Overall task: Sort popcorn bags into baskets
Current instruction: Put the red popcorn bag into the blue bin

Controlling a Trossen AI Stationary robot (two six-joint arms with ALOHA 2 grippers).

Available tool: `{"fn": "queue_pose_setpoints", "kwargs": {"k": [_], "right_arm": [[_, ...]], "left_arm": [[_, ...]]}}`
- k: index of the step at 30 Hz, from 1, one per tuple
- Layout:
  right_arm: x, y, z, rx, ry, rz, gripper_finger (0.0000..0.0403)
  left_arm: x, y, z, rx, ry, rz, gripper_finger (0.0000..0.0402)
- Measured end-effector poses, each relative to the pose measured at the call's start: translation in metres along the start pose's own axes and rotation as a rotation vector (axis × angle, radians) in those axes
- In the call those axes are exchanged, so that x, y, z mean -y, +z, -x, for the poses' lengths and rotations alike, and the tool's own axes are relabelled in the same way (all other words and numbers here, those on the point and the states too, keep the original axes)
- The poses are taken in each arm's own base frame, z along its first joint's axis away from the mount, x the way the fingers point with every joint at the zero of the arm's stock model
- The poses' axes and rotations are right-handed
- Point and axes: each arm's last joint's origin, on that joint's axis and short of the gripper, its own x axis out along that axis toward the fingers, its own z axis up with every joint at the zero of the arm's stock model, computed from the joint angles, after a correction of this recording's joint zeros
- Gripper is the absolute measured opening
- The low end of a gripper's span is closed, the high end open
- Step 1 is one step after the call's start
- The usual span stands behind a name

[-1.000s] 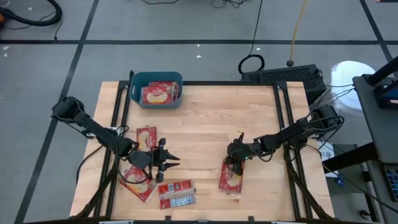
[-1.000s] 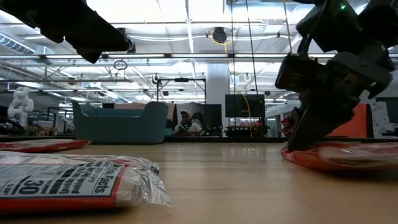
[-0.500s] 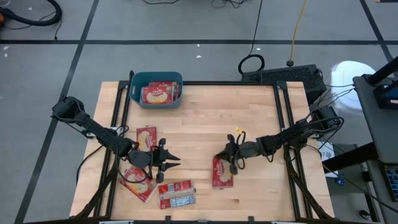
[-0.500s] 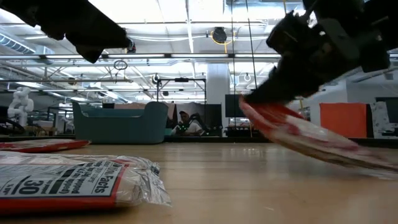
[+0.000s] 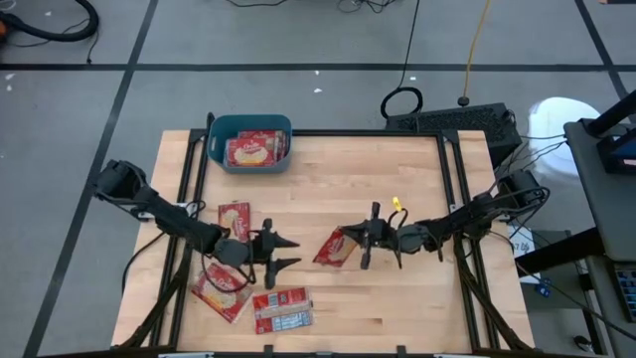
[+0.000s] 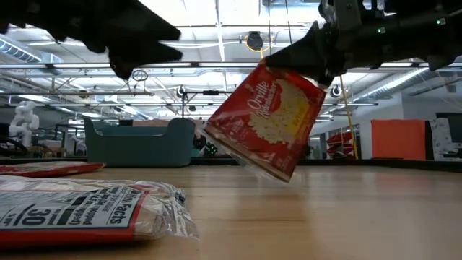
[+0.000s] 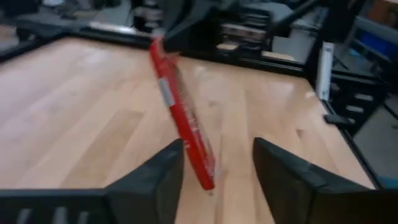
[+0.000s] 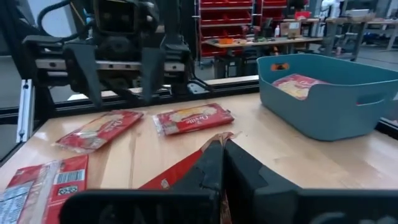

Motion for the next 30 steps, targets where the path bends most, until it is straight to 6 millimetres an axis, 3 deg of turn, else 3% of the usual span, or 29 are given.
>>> {"fn": "queue_pose_setpoints", "kwargs": {"k": [5, 10, 17, 30], "right_arm": [[-0.003, 0.000, 0.003, 0.005, -0.030, 0.001, 0.0000], [-0.004, 0.000, 0.003, 0.006, -0.030, -0.008, 0.0000], [-0.003, 0.000, 0.002, 0.005, -0.033, -0.039, 0.0000], [-0.003, -0.004, 0.002, -0.020, -0.036, -0.059, 0.0000]], "left_arm": [[-0.020, 0.006, -0.013, 0.015, 0.011, 0.154, 0.0254], [-0.040, 0.019, -0.027, -0.021, -0.053, 0.231, 0.0278], [-0.043, 0.043, -0.055, -0.081, -0.043, 0.203, 0.0280], [-0.041, 0.023, -0.117, -0.231, -0.062, 0.171, 0.0253]]}}
